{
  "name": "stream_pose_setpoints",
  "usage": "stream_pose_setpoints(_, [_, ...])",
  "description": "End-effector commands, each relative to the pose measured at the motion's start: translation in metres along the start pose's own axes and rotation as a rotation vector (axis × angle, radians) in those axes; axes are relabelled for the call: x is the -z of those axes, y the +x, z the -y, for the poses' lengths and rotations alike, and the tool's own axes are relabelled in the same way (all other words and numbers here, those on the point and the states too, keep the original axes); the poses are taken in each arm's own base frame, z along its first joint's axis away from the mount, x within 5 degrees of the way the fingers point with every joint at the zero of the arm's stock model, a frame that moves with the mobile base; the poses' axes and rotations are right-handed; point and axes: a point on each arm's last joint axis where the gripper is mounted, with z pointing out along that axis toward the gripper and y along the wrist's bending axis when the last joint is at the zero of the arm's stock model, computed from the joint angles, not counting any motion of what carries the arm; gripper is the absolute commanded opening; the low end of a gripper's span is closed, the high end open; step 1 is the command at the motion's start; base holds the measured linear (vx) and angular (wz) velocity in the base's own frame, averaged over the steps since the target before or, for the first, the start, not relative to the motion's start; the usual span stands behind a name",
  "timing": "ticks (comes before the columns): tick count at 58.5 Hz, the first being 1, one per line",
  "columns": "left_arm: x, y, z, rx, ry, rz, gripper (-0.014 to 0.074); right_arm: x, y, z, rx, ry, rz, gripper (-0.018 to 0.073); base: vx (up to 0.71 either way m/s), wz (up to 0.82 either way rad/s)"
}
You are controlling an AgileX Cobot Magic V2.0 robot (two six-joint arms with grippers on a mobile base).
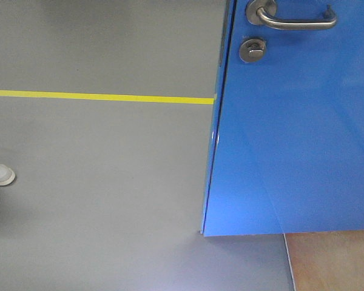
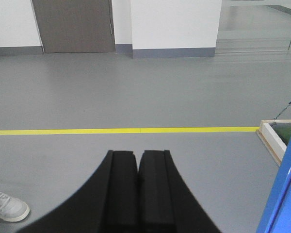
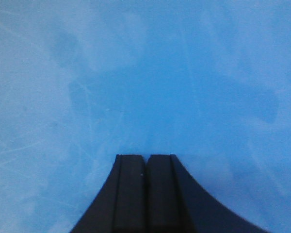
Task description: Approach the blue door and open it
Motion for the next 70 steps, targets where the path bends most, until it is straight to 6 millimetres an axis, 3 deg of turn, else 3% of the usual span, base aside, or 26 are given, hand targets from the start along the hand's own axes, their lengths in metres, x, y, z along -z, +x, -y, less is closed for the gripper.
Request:
stream_pose_setpoints(1, [0.0038, -0.0161, 0.0001, 0.007, 0.005, 0.115, 0.0073, 0.0178, -0.0281, -0.0128, 0.016, -0.033, 0.14, 0.0012, 0.18, -0.03])
stream_pose_setpoints(70, [0.0038, -0.0161, 0.0001, 0.007, 0.005, 0.115, 0.0073, 0.0167, -0.0273, -0.0122, 0.016, -0.032, 0.137, 0.0012, 0.07, -0.02])
